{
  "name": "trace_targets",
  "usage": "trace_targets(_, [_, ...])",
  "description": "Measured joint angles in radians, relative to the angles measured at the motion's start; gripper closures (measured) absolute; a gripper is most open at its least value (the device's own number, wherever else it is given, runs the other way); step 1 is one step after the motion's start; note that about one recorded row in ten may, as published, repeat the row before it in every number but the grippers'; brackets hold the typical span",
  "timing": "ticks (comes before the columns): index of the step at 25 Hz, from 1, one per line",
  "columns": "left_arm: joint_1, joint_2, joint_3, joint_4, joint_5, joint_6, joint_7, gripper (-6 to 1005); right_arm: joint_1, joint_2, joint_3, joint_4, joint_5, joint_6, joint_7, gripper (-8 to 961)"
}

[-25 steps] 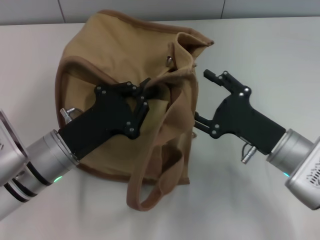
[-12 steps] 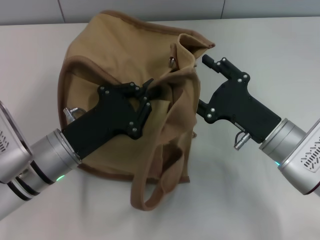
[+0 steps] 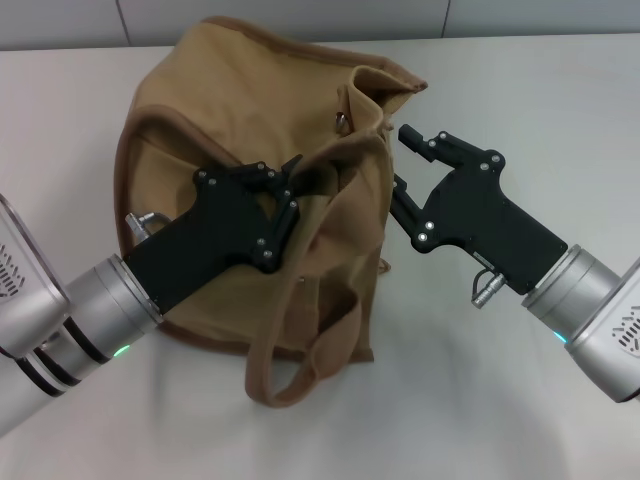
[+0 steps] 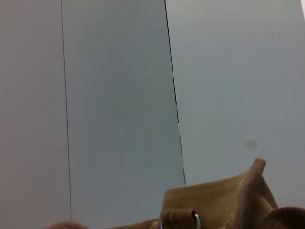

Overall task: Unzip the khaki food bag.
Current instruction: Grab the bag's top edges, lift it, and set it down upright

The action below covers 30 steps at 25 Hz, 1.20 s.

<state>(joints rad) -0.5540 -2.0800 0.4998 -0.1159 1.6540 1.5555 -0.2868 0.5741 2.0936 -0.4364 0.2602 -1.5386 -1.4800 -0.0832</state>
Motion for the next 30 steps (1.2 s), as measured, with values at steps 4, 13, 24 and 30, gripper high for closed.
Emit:
trace_targets(4, [-0.003, 0.000, -0.001, 0.000, -0.001, -0.008, 0.000, 927, -0.006, 0.000, -0.001, 0.000, 0.000, -0.013, 0.000, 566])
trace_targets(13, [-0.006, 0.000, -0.001, -0.002, 0.000, -0.009, 0.000, 925, 0.002, 0.000, 0.005, 0.000, -0.051, 0.002, -0.022, 588])
trace_targets(24, [-0.003, 0.000, -0.001, -0.012, 0.005, 0.006, -0.001, 921, 0.007, 0.000, 0.007, 0.001, -0.052, 0.014, -0.022, 937])
trace_targets(30, [0.004, 0.000, -0.006, -0.012, 0.002, 0.053, -0.001, 920, 0.007, 0.000, 0.007, 0.002, -0.052, 0.031, -0.023, 949])
